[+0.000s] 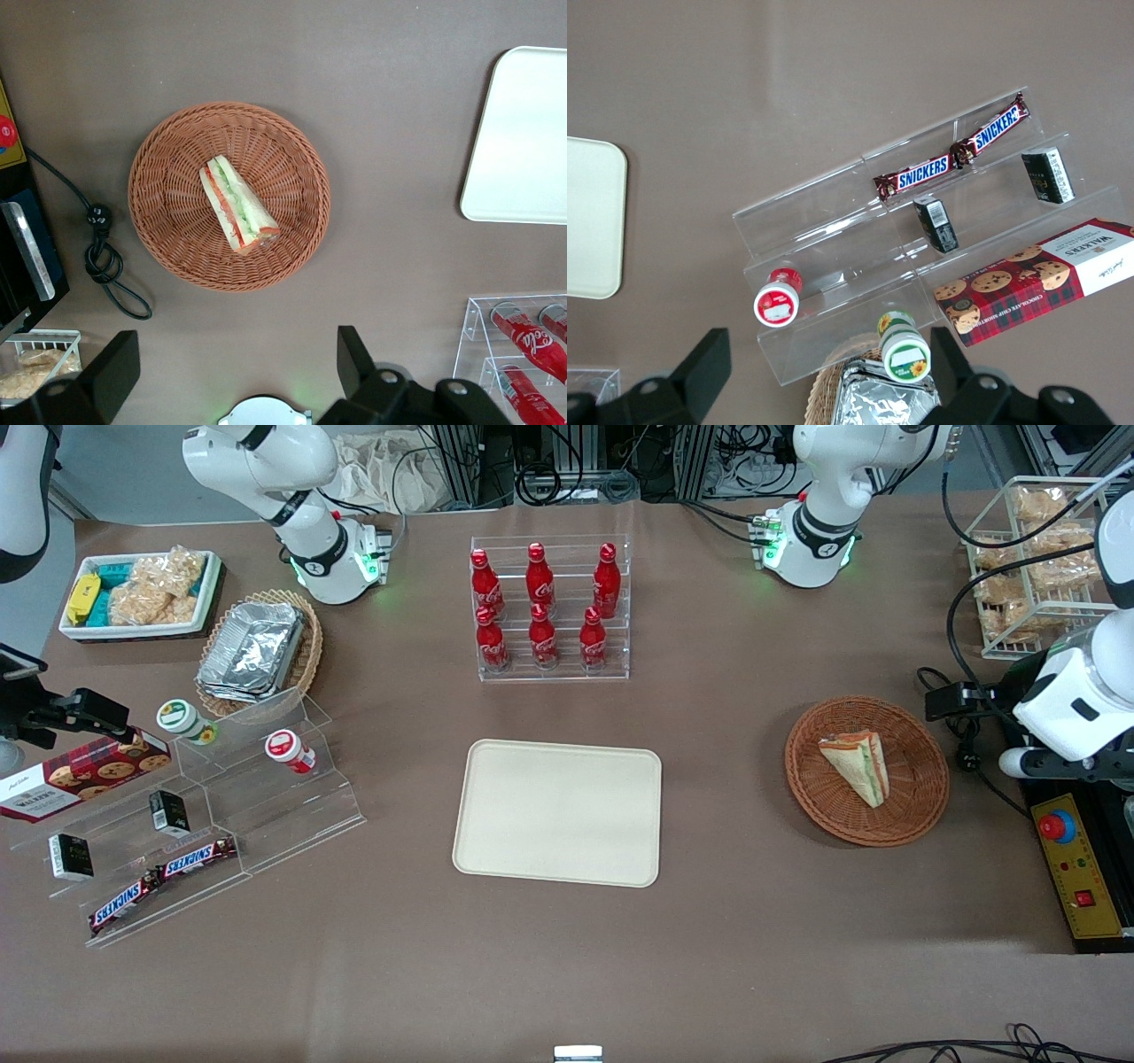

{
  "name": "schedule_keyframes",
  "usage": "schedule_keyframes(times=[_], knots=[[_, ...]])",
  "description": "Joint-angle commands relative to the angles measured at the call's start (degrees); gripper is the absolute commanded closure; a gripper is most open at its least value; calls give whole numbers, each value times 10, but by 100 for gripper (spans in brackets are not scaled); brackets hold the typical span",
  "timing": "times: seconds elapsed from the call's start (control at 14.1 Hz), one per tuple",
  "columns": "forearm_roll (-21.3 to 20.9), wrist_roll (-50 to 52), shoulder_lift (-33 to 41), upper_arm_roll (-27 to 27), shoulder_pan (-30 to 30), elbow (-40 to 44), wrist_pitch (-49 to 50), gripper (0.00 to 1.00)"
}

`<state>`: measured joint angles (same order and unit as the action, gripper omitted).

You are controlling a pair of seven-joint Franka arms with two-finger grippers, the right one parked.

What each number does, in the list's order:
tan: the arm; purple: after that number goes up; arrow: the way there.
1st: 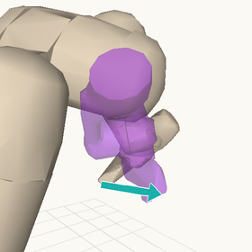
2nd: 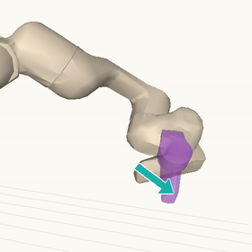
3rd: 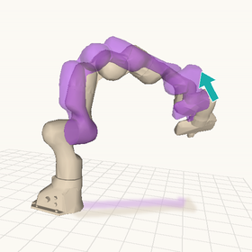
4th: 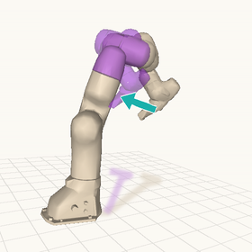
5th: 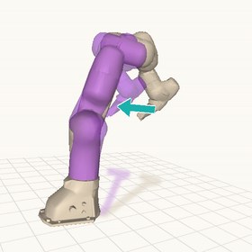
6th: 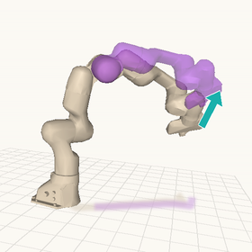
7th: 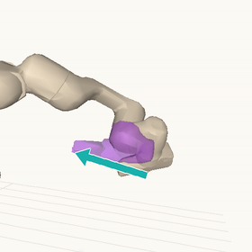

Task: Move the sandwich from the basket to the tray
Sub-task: 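Move the left gripper over the sandwich in the wicker basket and lower it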

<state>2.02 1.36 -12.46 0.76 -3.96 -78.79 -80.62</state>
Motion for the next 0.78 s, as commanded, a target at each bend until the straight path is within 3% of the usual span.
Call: schedule_keyframes(times=[0.0,0.71], knots=[[-3,-8,-7,0,2,21,16,1],[-2,-10,-11,2,4,16,20,1]])
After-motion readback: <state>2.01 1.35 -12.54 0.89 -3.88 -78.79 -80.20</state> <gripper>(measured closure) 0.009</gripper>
